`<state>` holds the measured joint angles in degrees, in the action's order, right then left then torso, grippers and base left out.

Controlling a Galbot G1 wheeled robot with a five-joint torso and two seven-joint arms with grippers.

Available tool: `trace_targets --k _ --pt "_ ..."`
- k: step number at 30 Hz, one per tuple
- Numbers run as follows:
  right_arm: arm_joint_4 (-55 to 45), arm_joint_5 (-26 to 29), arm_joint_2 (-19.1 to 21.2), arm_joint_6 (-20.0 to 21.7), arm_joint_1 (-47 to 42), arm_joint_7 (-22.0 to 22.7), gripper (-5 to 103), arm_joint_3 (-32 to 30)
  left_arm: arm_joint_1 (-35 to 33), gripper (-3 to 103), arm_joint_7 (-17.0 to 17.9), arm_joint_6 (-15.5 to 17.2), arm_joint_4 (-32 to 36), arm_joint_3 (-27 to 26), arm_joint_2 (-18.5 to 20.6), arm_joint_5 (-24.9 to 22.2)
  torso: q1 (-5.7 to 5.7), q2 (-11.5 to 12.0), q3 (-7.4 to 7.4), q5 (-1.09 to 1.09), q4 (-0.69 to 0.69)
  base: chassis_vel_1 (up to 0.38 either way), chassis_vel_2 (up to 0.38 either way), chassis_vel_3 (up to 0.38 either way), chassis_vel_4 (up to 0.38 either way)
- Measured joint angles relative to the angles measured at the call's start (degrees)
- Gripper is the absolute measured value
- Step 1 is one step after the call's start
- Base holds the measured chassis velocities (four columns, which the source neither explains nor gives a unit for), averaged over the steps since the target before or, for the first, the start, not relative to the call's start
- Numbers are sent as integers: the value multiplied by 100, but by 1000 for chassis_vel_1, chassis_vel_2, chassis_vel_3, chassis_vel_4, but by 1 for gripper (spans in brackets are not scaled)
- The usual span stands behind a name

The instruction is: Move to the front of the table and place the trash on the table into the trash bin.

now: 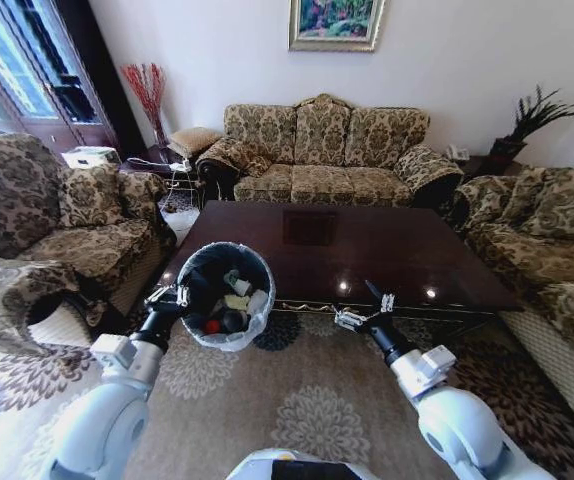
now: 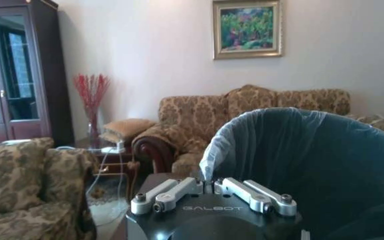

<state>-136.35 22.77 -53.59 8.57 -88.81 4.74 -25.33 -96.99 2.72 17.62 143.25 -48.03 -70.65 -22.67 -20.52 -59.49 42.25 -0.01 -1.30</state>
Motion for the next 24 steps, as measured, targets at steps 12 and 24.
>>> trace_targets --k 12,24 --pt "176 -96 -183 -173 -40 -92 100 -211 -529 3 -415 -269 -273 -823 -69 -121 1 0 0 2 1 24 34 -20 -24" --pt "291 -288 -594 -473 -223 -223 100 -457 -562 3 -449 -272 -564 -789 -205 -34 138 304 -165 0 1 0 0 0 0"
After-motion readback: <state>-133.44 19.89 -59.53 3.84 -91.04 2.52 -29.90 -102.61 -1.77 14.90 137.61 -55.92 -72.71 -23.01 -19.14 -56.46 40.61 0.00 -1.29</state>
